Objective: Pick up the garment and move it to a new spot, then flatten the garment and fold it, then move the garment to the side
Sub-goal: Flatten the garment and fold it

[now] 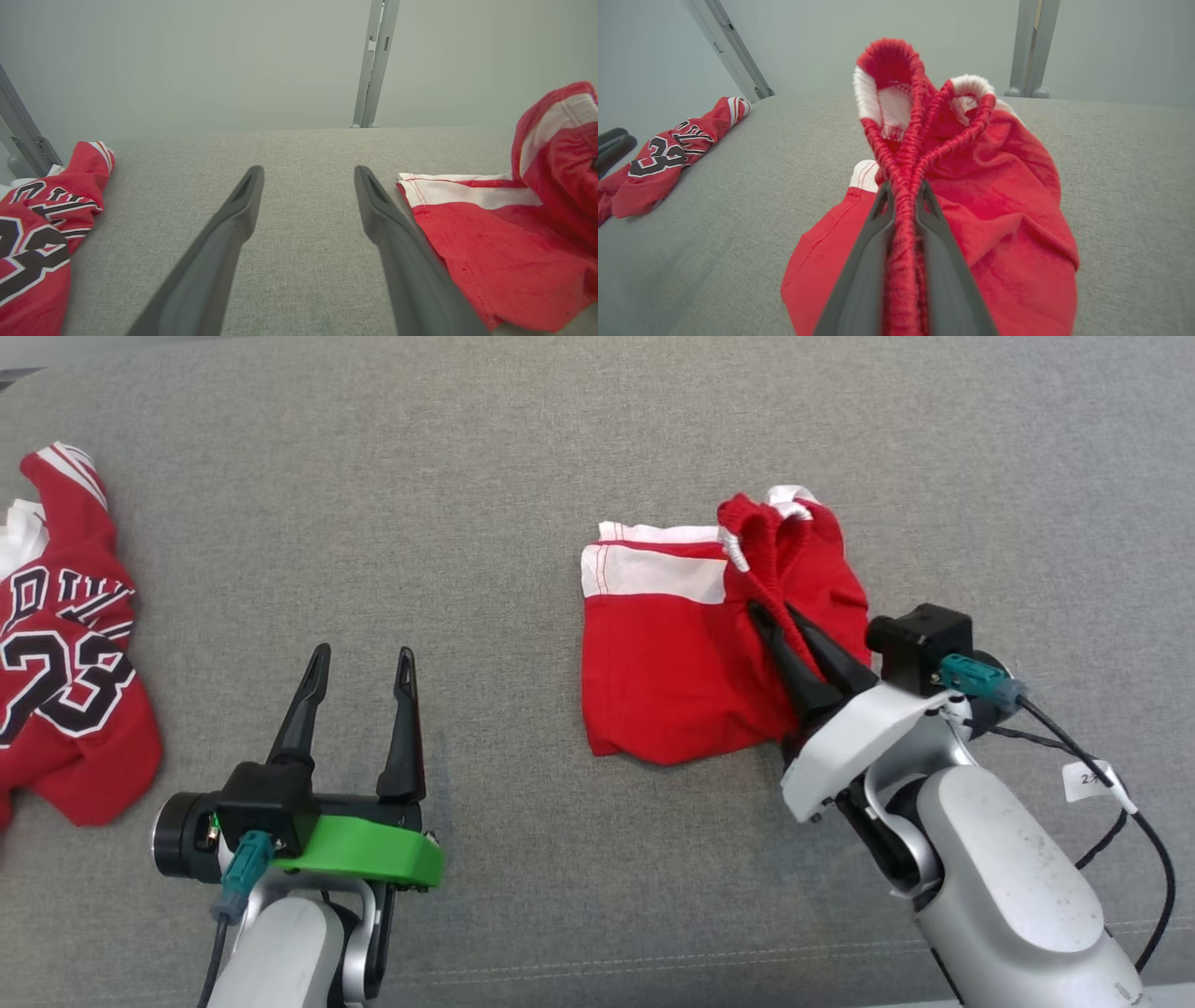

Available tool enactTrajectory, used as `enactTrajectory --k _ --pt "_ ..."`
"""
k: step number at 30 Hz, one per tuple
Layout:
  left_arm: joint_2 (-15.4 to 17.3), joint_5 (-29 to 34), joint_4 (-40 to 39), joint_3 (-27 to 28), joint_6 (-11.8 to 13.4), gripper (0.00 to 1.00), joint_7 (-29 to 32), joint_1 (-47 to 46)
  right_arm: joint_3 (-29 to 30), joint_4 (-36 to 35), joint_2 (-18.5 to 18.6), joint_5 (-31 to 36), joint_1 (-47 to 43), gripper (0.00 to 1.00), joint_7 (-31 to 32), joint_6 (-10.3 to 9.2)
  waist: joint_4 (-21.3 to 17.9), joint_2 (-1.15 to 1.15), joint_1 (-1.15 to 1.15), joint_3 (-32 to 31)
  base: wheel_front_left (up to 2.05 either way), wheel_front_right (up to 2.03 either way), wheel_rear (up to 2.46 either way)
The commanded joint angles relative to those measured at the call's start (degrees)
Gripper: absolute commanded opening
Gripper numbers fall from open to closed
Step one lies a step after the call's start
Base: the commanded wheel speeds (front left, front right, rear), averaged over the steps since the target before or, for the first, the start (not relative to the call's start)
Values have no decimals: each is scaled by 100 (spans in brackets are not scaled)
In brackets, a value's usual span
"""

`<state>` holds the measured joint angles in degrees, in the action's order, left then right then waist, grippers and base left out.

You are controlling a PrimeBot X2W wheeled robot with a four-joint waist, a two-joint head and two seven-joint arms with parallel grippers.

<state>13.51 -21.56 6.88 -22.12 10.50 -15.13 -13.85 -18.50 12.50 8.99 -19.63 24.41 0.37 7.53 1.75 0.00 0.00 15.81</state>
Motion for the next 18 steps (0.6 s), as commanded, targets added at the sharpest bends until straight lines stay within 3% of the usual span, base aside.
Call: enactTrajectory --k 1,11,12,13,14,18 --pt "-27 -1 5 -4 -40 100 -2 -79 -58 -27 -10 -12 -42 0 48 -8 77 0 0 25 0 0 0" --pt "-217 77 98 -87 -167 100 -2 -184 -678 1098 -359 -137 574 0 37 -6 544 0 0 181 0 0 0" --pt "-226 79 110 -82 -178 100 -2 -190 -677 1223 -385 -160 631 23 -21 -6 568 0 0 194 0 0 0" --pt "-238 93 116 -75 -184 100 -2 -197 -675 1334 -407 -183 693 71 -80 -6 586 0 0 207 0 0 0" --pt "-251 101 125 -68 -189 100 -2 -202 -684 1459 -425 -174 748 100 -134 -7 599 0 0 219 0 0 0" --pt "-281 134 149 -38 -212 100 -2 -210 -871 1739 -531 -306 899 100 -336 -6 614 0 0 254 0 0 0"
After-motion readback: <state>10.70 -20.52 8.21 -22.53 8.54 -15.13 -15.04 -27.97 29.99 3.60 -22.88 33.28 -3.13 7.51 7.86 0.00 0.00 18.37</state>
